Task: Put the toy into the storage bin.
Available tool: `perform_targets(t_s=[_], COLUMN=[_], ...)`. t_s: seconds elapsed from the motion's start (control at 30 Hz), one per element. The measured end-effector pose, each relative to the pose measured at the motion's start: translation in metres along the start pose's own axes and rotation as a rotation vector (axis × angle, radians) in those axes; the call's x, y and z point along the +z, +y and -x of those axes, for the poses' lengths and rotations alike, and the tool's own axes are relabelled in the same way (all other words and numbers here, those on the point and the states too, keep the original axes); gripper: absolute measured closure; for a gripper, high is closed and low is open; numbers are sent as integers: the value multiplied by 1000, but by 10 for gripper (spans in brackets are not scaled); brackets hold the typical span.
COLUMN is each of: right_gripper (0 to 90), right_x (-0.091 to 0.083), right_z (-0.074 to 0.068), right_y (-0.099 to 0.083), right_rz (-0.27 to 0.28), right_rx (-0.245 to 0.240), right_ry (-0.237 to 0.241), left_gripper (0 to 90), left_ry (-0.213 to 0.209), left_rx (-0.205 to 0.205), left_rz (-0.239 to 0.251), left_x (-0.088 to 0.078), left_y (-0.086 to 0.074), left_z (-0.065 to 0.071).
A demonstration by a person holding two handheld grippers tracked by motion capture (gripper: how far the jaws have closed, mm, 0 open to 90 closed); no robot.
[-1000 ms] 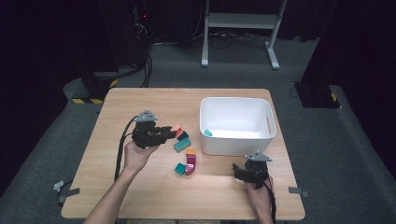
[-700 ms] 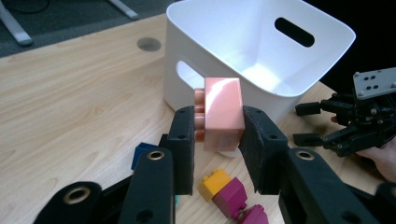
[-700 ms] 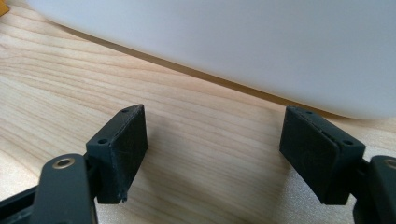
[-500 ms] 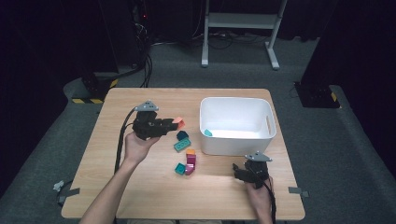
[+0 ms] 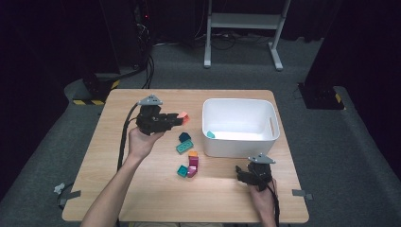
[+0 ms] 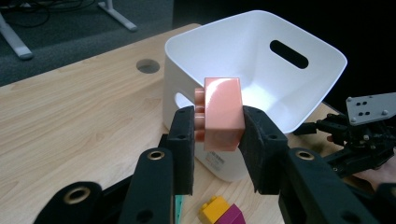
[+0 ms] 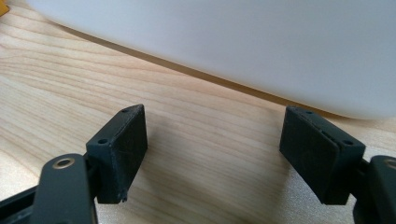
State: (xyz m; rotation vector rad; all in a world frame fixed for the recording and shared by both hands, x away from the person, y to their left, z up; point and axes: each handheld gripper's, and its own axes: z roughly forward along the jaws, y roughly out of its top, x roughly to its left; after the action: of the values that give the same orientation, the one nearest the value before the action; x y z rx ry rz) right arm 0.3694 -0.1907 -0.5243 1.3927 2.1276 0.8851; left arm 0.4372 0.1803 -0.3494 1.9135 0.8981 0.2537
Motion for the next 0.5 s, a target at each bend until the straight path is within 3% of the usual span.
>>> perform_targets(t_s=[0.5], right_gripper=[230], right_x=[0], right_z=[0], right_y=[0], right_rz=[0], right_rx=[0], right_ry=[0], left_gripper=[659], left_ry=[-36], left_rx=[27], left_rz=[1], left_x=[19], left_y=[26], left_z=[12])
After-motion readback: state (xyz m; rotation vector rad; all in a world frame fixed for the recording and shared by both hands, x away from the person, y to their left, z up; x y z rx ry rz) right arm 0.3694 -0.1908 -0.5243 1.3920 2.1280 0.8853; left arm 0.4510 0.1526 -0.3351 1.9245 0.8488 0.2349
